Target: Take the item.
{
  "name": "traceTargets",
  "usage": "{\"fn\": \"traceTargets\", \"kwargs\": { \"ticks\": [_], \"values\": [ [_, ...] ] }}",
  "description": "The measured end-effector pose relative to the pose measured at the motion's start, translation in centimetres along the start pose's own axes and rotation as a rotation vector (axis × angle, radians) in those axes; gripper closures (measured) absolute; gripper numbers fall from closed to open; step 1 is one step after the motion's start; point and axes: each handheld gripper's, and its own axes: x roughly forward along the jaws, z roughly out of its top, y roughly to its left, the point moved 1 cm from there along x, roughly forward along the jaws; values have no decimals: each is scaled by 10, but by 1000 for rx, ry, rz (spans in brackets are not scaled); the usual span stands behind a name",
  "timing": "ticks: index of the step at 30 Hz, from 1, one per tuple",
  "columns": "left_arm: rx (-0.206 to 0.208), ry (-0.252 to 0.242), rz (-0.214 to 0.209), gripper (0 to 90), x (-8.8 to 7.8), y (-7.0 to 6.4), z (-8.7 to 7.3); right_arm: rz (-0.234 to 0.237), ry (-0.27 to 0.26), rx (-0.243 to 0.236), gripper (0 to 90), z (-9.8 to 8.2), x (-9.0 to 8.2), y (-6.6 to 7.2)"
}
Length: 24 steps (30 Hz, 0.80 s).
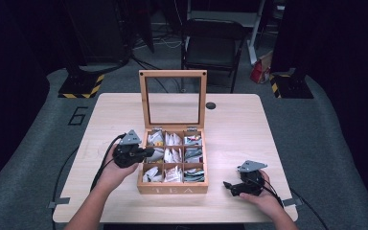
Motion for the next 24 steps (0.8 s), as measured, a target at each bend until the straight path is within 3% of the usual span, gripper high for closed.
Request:
{"fn": "traceTargets", "kwargs": {
  "ticks": [24],
  "values": [
    [34, -50, 56, 885, -44, 4, 21, 1, 3, -1, 102, 0, 0, 0]
  ]
}}
